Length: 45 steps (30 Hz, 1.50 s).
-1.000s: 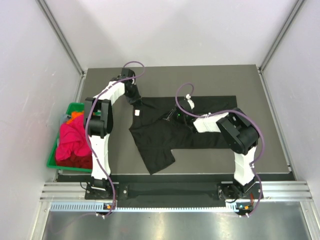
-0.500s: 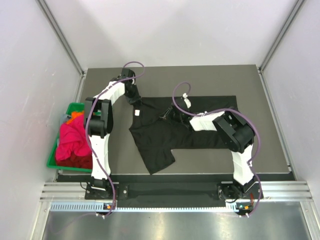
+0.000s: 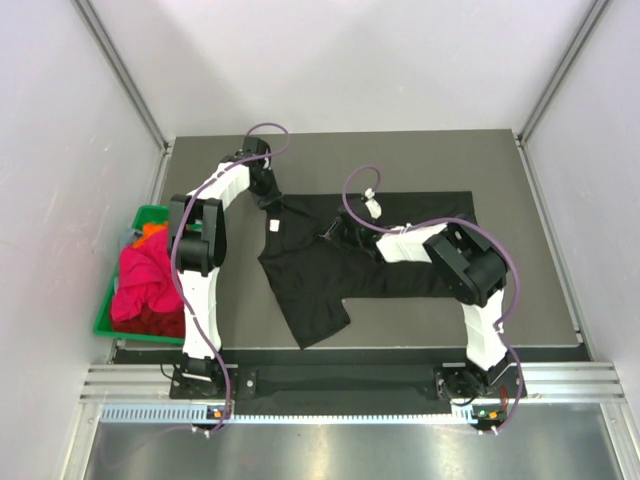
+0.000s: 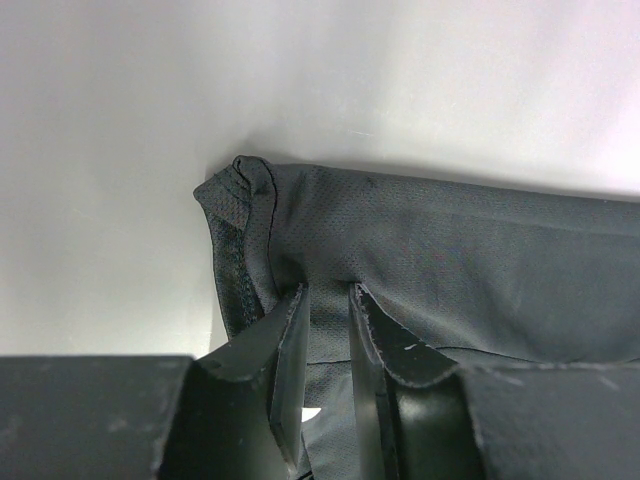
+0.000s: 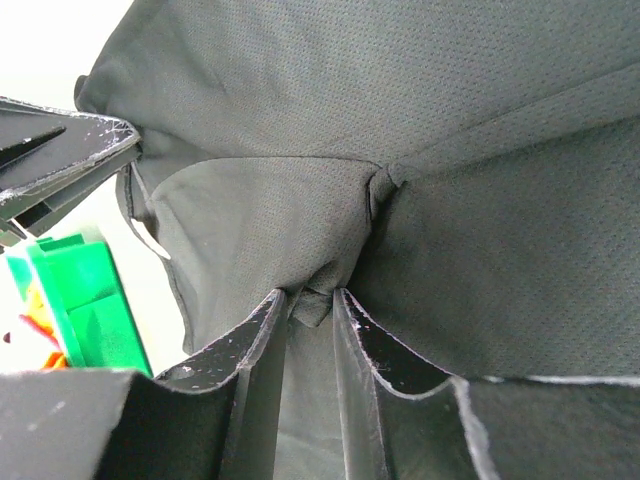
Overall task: Fold and stack the t-shirts
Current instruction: Fold the tshirt
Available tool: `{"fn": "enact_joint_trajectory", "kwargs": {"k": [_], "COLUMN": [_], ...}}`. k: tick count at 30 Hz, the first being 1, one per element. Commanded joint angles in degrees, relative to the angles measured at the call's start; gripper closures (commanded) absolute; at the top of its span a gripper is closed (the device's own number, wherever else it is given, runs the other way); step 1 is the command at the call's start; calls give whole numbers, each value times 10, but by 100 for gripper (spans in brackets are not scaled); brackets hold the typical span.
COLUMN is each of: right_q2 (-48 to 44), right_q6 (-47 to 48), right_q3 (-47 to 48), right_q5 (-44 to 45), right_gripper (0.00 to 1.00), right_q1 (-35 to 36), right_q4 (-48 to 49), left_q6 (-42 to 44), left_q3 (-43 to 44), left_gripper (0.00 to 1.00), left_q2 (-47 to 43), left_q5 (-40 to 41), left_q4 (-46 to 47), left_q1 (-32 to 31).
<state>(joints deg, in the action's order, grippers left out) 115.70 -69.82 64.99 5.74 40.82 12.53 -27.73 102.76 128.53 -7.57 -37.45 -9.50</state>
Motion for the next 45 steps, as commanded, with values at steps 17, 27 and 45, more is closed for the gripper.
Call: {"fn": "enact_joint_trajectory", "kwargs": {"k": [17, 27, 45], "right_q2": [-6, -1, -108], "right_q6": [-28, -21, 83], "right_q3": [11, 9, -8], "right_q5": [50, 52, 57], "right_gripper": [75, 93, 100], "right_q1": [29, 25, 16], "right_q4": [-23, -21, -109], "left_q6": [2, 1, 15], "left_q3": [10, 9, 28], "left_gripper": [73, 73, 73], "left_q2": [9, 10, 38], "left_q5": [19, 19, 56], "left_q4": [-2, -1, -14], "left_q1": [4, 4, 5]}}
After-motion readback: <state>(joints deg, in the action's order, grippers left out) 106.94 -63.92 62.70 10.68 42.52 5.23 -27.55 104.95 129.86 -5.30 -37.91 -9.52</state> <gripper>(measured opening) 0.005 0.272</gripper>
